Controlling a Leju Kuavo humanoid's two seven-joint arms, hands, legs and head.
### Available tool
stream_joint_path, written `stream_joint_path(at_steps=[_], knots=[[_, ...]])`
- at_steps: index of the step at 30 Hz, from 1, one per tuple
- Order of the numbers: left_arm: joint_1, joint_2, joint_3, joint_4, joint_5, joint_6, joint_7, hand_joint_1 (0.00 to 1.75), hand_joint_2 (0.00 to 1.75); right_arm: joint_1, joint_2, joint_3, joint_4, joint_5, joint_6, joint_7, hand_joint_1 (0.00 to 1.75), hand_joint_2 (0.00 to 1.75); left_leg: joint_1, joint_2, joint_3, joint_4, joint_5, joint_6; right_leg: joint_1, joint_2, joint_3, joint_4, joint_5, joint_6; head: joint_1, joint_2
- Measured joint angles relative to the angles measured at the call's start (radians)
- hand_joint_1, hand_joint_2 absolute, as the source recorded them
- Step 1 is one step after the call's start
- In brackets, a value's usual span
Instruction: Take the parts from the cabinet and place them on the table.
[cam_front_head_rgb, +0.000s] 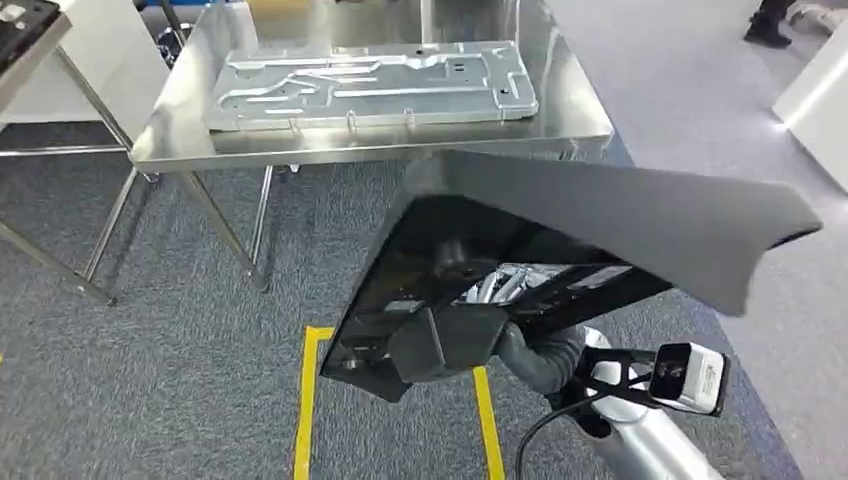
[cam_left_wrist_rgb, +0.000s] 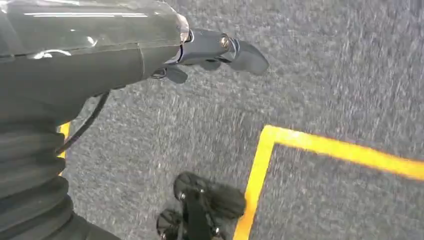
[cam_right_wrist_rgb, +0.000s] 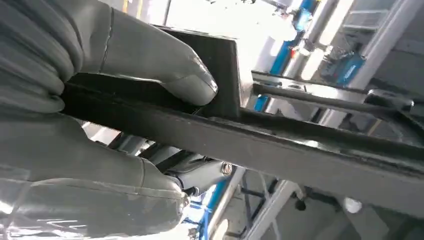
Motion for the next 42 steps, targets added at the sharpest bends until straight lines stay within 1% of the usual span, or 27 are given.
stream_joint_path(at_steps=[2,3,6,7,9,11,12,13,15,17,18,19,21,22,23,24,25,26,27,28,32,34,36,38,39,40,42], knots=[[-0.002,-0.001,0.000,0.000,-0.001,-0.001,0.000,0.00,1.75,-0.001,0.000,-0.002,-0.002,0.001,-0.001,0.001,1.75,1.75,0.008,0.001,0.042,-0.020,0.005,0.006,0.000,-0.003,0.008,0.019,-0.015,0.009,0.000,0.000],[-0.005,-0.001,0.000,0.000,-0.003,-0.001,0.000,0.00,1.75,-0.005,0.000,-0.003,-0.004,0.001,-0.002,-0.001,1.75,1.75,0.011,0.002,0.053,-0.023,0.002,0.009,-0.001,-0.004,-0.013,0.057,-0.033,0.014,0.000,0.000],[-0.007,-0.001,0.000,0.000,-0.003,-0.001,0.002,0.00,1.75,-0.004,0.001,-0.006,-0.003,0.000,-0.005,0.001,1.75,1.75,0.013,0.001,0.068,-0.023,-0.020,0.007,-0.017,-0.005,-0.156,0.247,-0.109,0.037,0.000,0.000],[-0.005,-0.002,0.000,0.000,-0.002,-0.001,0.002,0.00,1.75,-0.004,0.001,-0.006,-0.003,-0.002,-0.005,0.004,1.75,1.75,0.015,0.000,0.077,-0.022,-0.028,0.004,-0.022,-0.006,-0.187,0.270,-0.114,0.043,0.000,0.000],[-0.004,-0.002,0.000,0.000,0.003,-0.001,0.002,0.00,1.75,-0.005,0.002,-0.006,-0.003,-0.008,-0.005,0.012,1.75,1.75,0.022,-0.003,0.107,-0.022,-0.053,-0.006,-0.030,-0.010,-0.189,0.197,-0.061,0.056,0.000,0.000],[-0.004,-0.003,0.000,0.000,0.005,0.000,0.002,0.00,1.75,-0.010,0.003,-0.006,-0.003,-0.012,-0.004,0.018,1.75,1.75,0.028,-0.003,0.144,-0.022,-0.081,-0.018,-0.036,-0.017,-0.152,0.042,0.064,0.057,0.000,0.000],[-0.004,-0.003,0.000,0.000,0.007,0.001,0.002,0.00,1.75,-0.012,0.003,-0.006,-0.002,-0.015,-0.003,0.021,1.75,1.75,0.028,-0.001,0.153,-0.021,-0.094,-0.025,-0.035,-0.021,-0.154,0.008,0.123,0.048,0.001,0.000],[-0.005,-0.003,0.000,0.000,0.010,0.002,0.002,0.00,1.75,-0.018,0.004,-0.006,0.000,-0.019,-0.003,0.024,1.75,1.75,0.025,-0.003,0.151,-0.025,-0.102,-0.034,-0.025,-0.023,-0.150,0.000,0.099,0.037,0.002,0.000],[-0.009,-0.002,0.000,0.000,0.014,0.003,0.001,0.00,1.75,-0.024,0.019,-0.006,-0.003,-0.028,-0.003,0.034,1.75,1.75,0.024,0.002,0.167,-0.028,-0.103,-0.047,-0.028,-0.017,-0.149,0.000,0.097,0.018,0.002,0.000],[-0.013,-0.002,0.000,0.000,0.015,0.003,0.001,0.00,1.75,-0.040,0.023,-0.006,-0.003,-0.032,0.000,0.044,1.75,1.75,0.027,0.002,0.126,0.048,-0.067,-0.058,-0.033,-0.015,-0.124,-0.011,0.083,0.002,0.002,0.000],[-0.014,-0.003,0.000,0.000,0.017,0.003,0.000,0.00,1.75,-0.047,0.024,-0.006,-0.002,-0.036,0.000,0.045,1.75,1.75,0.027,0.002,0.086,0.122,-0.050,-0.061,-0.032,-0.016,-0.109,-0.016,0.075,-0.004,0.002,0.000],[-0.014,-0.003,0.001,0.000,0.019,0.003,0.000,0.00,1.75,-0.055,0.028,-0.004,0.000,-0.041,0.000,0.051,1.75,1.75,0.028,0.002,0.033,0.199,-0.062,-0.061,-0.032,-0.016,-0.096,-0.020,0.066,-0.009,0.002,0.000],[-0.011,-0.002,0.002,0.000,0.024,0.004,0.000,0.00,1.75,-0.068,0.033,-0.003,0.006,-0.047,0.000,0.052,1.75,1.75,0.028,0.002,-0.060,0.299,-0.146,-0.066,-0.029,-0.014,-0.071,-0.021,0.044,-0.012,0.002,0.000],[-0.009,-0.002,0.003,0.000,0.025,0.004,0.000,0.00,1.75,-0.069,0.035,-0.002,0.008,-0.048,0.000,0.052,1.75,1.75,0.028,0.002,-0.090,0.311,-0.188,-0.063,-0.028,-0.013,-0.055,-0.021,0.031,-0.012,0.002,0.000],[-0.007,-0.003,0.003,0.000,0.025,0.004,0.000,0.00,1.75,-0.070,0.037,-0.002,0.009,-0.048,0.000,0.053,1.75,1.75,0.028,0.002,-0.105,0.296,-0.201,-0.061,-0.026,-0.012,-0.038,-0.021,0.019,-0.012,0.002,0.000],[-0.006,-0.003,0.003,0.000,0.025,0.004,0.000,0.00,1.75,-0.072,0.037,0.000,0.011,-0.050,-0.001,0.054,1.75,1.75,0.028,0.002,-0.107,0.257,-0.185,-0.058,-0.025,-0.012,-0.020,-0.021,0.006,-0.011,0.002,0.000],[-0.004,-0.003,0.003,0.000,0.024,0.004,-0.002,0.00,1.75,-0.075,0.038,0.001,0.015,-0.054,-0.004,0.054,1.75,1.75,0.028,0.002,-0.100,0.192,-0.135,-0.054,-0.024,-0.012,-0.001,-0.021,-0.008,-0.010,0.002,0.000],[-0.003,-0.002,0.003,0.000,0.024,0.004,-0.002,0.00,1.75,-0.078,0.038,0.003,0.016,-0.056,-0.008,0.054,1.75,1.75,0.027,0.002,-0.091,0.120,-0.057,-0.045,-0.022,-0.012,0.016,-0.022,-0.021,-0.008,0.002,0.000],[0.001,-0.001,0.003,0.000,0.023,0.004,-0.002,0.00,1.75,-0.080,0.037,0.003,0.018,-0.060,-0.015,0.053,1.75,1.75,0.021,0.003,-0.091,0.046,0.063,-0.031,-0.023,-0.012,0.021,-0.024,-0.033,-0.005,0.002,0.000],[0.002,0.000,0.003,0.000,0.021,0.004,-0.002,0.00,1.75,-0.078,0.039,0.005,0.021,-0.060,-0.022,0.053,1.75,1.75,0.013,0.001,-0.102,0.024,0.083,-0.033,-0.018,-0.005,0.029,-0.016,-0.042,0.003,0.002,0.000],[-0.003,0.000,0.003,0.000,0.015,0.004,-0.002,0.00,1.75,-0.079,0.040,0.011,0.019,-0.047,-0.045,0.052,1.75,1.75,0.017,-0.004,-0.060,0.016,0.075,-0.018,-0.017,-0.002,0.043,0.002,-0.043,0.032,0.002,0.000],[-0.006,0.000,0.003,0.000,0.015,0.004,-0.003,0.00,1.75,-0.076,0.042,0.015,0.017,-0.042,-0.047,0.051,1.75,1.75,0.019,-0.003,-0.037,0.009,0.059,-0.008,-0.020,-0.009,-0.026,0.127,-0.032,0.039,0.002,0.000],[-0.007,0.000,0.003,0.000,0.015,0.006,-0.003,0.00,1.75,-0.072,0.043,0.017,0.016,-0.040,-0.047,0.051,1.75,1.75,0.018,-0.003,-0.019,0.009,0.039,-0.004,-0.020,-0.009,-0.119,0.246,-0.098,0.039,0.002,0.000],[-0.006,0.000,0.003,0.000,0.015,0.006,-0.003,0.00,1.75,-0.069,0.043,0.017,0.016,-0.040,-0.047,0.051,1.75,1.75,0.015,-0.006,0.007,0.009,0.016,-0.002,-0.020,-0.009,-0.180,0.283,-0.166,0.044,0.002,0.000],[-0.006,0.000,0.003,0.000,0.015,0.006,-0.002,0.00,1.75,-0.069,0.043,0.018,0.016,-0.040,-0.047,0.051,1.75,1.75,0.014,-0.008,0.024,0.009,0.004,-0.001,-0.019,-0.009,-0.185,0.253,-0.159,0.041,0.002,0.000],[-0.007,-0.001,0.003,0.000,0.015,0.006,-0.002,0.00,1.75,-0.069,0.043,0.017,0.016,-0.040,-0.047,0.051,1.75,1.75,0.012,-0.011,0.040,0.009,-0.008,-0.002,-0.017,-0.009,-0.177,0.196,-0.122,0.036,0.002,0.000],[-0.005,-0.004,0.003,0.000,0.015,0.006,-0.002,0.00,1.75,-0.069,0.043,0.018,0.016,-0.040,-0.047,0.051,1.75,1.75,0.009,-0.012,0.063,0.004,-0.033,-0.003,-0.004,-0.010,-0.147,0.035,0.042,0.009,0.002,0.000]])
